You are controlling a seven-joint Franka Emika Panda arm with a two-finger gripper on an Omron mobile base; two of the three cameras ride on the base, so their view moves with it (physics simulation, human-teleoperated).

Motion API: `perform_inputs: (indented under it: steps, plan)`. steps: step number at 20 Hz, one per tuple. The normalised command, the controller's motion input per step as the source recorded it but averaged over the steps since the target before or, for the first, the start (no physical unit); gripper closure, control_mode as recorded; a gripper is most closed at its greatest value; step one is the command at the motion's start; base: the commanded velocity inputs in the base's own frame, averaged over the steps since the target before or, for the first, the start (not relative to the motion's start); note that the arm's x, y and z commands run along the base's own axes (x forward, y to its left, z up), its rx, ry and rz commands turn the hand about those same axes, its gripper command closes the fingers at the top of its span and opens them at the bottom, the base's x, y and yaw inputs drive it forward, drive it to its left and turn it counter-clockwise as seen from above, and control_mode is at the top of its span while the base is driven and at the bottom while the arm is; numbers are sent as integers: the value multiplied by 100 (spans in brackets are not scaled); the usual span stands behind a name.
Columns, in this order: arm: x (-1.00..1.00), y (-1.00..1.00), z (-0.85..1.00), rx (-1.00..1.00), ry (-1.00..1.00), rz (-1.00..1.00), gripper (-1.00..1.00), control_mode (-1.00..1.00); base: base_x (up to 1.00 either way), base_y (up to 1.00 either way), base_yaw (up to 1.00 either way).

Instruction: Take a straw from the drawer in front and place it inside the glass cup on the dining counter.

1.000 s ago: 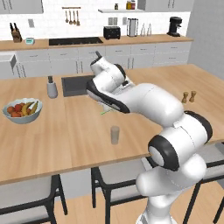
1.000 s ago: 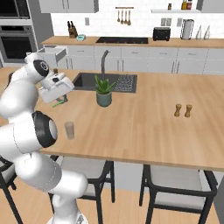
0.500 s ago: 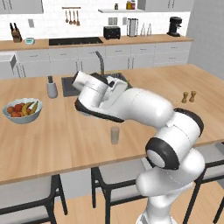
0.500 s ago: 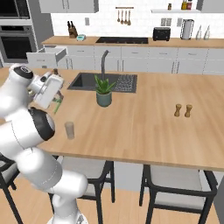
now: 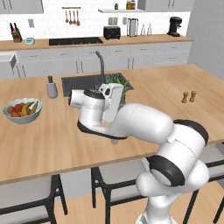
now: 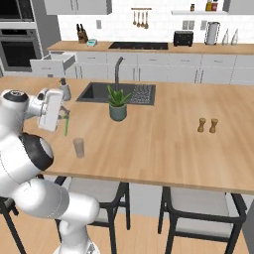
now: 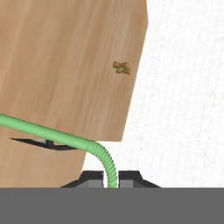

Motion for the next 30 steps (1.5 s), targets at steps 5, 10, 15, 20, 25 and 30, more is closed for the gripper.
perform_inputs:
  steps: [5, 10, 15, 20, 25, 30]
  plan:
    - [44, 1, -3, -13, 0, 0, 100, -100, 0, 0, 0]
    - [23, 12, -15, -9, 7, 0, 100, -100, 0, 0, 0]
    - [28, 3, -27, -7, 10, 0, 100, -100, 0, 0, 0]
    - [26, 0, -25, -3, 10, 0, 100, -100, 0, 0, 0]
    - [12, 0, -19, 0, 8, 0, 100, -100, 0, 0, 0]
    - [22, 0, -11, 0, 2, 0, 100, -100, 0, 0, 0]
